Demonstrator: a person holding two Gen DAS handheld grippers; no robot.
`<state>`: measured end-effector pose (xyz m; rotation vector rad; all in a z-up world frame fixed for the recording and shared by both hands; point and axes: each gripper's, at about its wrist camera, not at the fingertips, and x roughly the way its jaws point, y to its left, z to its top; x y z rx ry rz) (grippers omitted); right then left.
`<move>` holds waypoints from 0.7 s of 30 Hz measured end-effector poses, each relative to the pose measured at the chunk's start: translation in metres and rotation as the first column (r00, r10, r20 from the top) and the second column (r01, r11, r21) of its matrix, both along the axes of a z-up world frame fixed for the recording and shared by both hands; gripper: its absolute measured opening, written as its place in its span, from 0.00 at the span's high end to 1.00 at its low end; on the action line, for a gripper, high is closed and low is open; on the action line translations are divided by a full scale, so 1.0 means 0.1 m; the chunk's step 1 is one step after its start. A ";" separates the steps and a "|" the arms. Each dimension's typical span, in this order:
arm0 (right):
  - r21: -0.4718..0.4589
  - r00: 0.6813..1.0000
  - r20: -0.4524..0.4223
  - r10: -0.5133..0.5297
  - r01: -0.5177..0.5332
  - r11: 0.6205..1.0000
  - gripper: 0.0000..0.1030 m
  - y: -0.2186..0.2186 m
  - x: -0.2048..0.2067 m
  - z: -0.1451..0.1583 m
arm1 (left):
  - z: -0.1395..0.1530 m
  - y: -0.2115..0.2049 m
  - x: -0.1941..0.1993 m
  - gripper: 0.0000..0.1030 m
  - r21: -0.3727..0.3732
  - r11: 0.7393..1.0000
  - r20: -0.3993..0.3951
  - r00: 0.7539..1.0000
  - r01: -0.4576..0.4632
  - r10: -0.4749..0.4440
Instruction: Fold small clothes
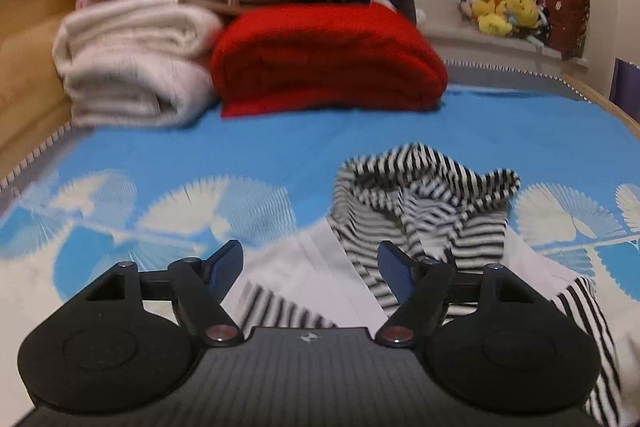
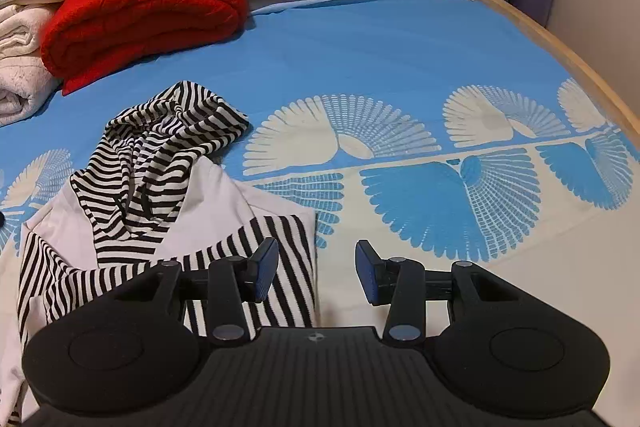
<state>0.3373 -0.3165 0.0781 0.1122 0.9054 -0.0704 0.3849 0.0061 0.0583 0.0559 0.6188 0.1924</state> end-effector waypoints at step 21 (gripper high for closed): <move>0.005 0.999 -0.034 -0.009 0.010 1.000 0.57 -0.13 0.13 -0.08 | -0.24 0.42 2.08 0.79 -0.068 0.989 -0.209 0.968 0.130 -0.142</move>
